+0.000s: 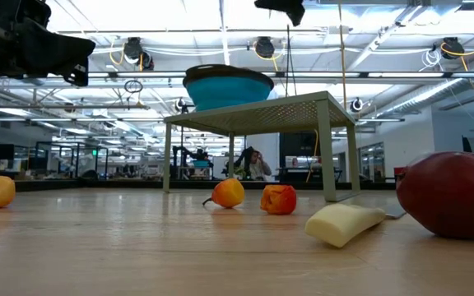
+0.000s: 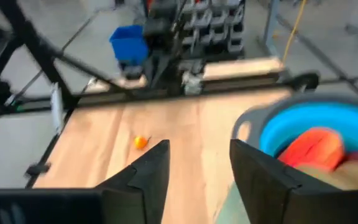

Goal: Pick & Place Fruit
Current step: Put the pomegranate into the blue strainer bowl on the shelf

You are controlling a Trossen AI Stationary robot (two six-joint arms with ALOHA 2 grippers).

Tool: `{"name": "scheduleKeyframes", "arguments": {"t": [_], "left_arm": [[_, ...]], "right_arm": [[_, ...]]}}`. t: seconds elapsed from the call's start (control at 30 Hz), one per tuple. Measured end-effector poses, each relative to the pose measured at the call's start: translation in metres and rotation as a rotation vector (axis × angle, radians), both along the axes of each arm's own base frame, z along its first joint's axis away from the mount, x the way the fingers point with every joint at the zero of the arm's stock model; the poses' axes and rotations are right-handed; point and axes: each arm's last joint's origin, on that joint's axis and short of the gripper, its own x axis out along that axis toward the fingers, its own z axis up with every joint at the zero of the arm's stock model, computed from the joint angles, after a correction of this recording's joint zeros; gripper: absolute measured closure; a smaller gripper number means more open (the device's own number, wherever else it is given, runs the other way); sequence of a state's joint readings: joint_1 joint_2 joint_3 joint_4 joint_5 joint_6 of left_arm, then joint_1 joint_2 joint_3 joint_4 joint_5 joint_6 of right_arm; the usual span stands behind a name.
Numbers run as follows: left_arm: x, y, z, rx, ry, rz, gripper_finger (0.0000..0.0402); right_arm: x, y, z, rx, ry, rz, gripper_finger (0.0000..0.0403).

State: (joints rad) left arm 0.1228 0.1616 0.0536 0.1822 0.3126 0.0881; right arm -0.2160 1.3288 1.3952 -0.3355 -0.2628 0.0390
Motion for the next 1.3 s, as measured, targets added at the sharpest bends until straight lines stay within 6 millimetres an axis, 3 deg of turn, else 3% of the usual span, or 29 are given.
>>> {"name": "scheduleKeyframes", "arguments": {"t": [0.8,1.3], "left_arm": [[0.000,0.000,0.000,0.012,-0.003,0.001,0.0378],[0.000,0.000,0.000,-0.018,0.002,-0.001,0.0378]], "right_arm": [[-0.024,0.082,0.004,-0.002,0.091,0.294,0.0395],[-0.032,0.124,0.003,0.028,0.115,0.434,0.0402]]}}
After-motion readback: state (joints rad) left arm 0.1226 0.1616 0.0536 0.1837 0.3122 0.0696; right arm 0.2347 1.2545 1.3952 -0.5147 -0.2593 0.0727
